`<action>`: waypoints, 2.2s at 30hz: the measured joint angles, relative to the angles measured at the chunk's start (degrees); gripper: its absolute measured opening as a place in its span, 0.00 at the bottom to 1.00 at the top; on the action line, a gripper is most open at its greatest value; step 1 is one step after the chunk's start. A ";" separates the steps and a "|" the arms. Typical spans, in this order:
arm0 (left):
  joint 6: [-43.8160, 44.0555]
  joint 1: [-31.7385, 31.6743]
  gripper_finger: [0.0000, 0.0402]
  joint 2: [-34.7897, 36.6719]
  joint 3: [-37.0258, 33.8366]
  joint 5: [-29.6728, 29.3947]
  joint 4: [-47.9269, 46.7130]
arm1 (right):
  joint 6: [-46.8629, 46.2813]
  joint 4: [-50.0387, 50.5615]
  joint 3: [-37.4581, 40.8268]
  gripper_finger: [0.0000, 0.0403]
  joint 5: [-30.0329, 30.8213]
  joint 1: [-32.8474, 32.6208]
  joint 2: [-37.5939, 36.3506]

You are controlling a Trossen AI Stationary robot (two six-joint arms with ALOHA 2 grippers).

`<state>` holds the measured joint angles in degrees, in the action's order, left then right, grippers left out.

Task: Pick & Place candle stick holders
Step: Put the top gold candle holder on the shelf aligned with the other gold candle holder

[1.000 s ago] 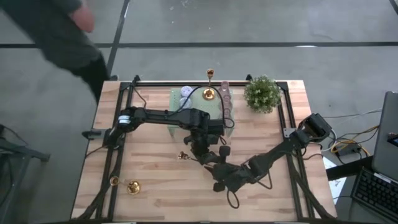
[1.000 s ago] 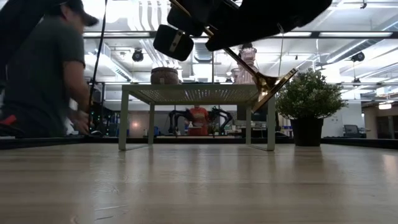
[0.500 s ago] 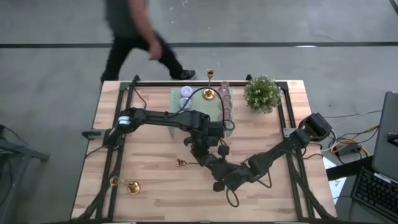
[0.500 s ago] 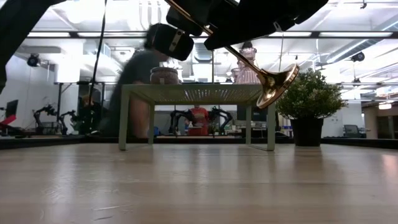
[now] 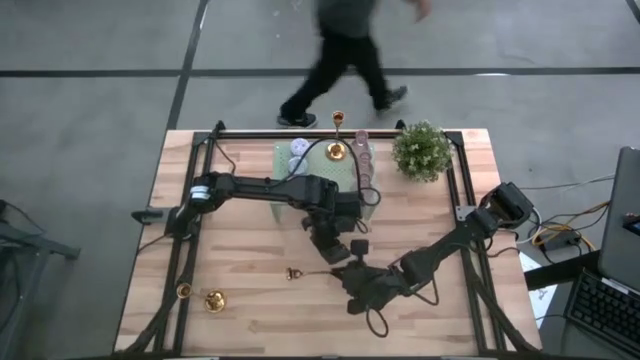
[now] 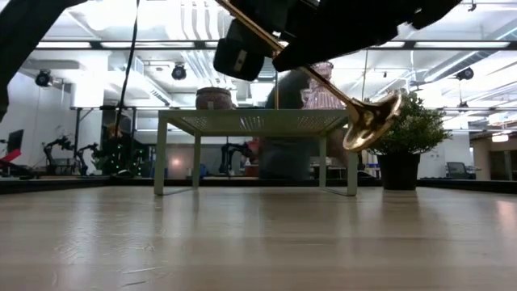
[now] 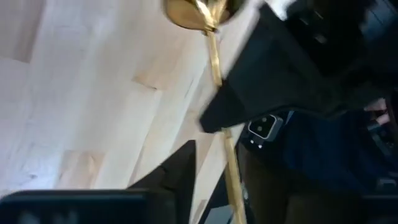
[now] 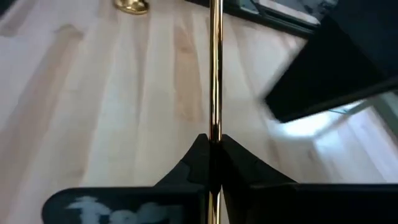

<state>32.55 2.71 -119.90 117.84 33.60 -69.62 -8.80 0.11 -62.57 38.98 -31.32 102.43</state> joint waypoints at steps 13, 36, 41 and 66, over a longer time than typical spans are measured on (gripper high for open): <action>-9.55 -3.02 0.47 2.45 1.81 2.92 -0.30 | -2.45 0.17 1.33 0.03 -3.14 -0.29 0.00; -27.88 9.03 0.48 43.32 -26.91 -32.74 32.99 | 6.57 -29.31 11.17 0.03 -2.95 0.60 -4.62; -29.38 11.66 0.48 55.21 -44.83 -33.54 44.26 | 10.19 -38.64 13.65 0.03 -3.87 3.16 -6.80; -31.42 13.85 0.48 87.97 -87.75 -39.77 72.27 | 16.18 -59.54 15.12 0.03 -9.04 25.06 -7.22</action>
<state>1.14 16.56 -31.93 30.09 -6.17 2.65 7.38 -59.43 -47.45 29.94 -6.26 95.22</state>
